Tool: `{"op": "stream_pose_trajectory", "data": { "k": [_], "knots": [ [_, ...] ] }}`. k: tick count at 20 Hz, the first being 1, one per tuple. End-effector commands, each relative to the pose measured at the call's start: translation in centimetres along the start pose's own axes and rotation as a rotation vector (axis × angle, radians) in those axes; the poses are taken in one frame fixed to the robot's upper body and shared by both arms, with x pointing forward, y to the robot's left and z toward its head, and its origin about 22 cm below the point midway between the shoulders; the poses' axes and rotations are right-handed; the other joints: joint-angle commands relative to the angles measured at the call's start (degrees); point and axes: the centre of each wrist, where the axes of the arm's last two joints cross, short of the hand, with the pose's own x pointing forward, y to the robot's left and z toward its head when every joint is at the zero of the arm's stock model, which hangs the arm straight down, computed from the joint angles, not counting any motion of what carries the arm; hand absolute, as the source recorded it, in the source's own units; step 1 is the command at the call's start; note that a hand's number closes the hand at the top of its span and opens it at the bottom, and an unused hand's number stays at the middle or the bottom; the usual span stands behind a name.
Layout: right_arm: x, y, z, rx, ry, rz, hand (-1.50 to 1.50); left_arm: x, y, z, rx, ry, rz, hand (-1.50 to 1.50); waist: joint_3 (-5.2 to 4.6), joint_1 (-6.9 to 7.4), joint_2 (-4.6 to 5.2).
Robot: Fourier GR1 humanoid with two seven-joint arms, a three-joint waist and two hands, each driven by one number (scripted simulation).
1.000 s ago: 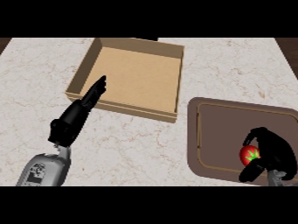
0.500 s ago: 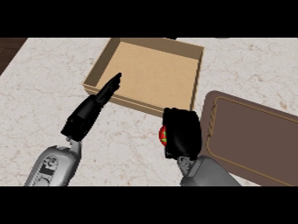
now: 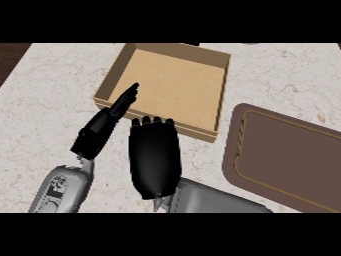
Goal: Pick the tomato from the tray and place it in the cardboard box
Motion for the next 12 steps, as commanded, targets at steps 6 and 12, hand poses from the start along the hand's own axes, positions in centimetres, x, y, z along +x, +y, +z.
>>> {"op": "stream_pose_trajectory", "data": {
  "k": [6, 12],
  "knots": [
    [4.1, -6.7, 1.1, -0.198, 0.057, -0.162, 1.5, -0.3, 0.1, 0.2, 0.022, 0.025, -0.021, 0.0, -0.01, -1.59, -0.76],
    [4.6, -9.7, -1.7, -0.243, 0.147, -0.216, 1.5, 0.1, -0.1, -0.2, 0.033, 0.012, -0.003, 0.0, -0.04, -2.27, -0.56]
  ]
}}
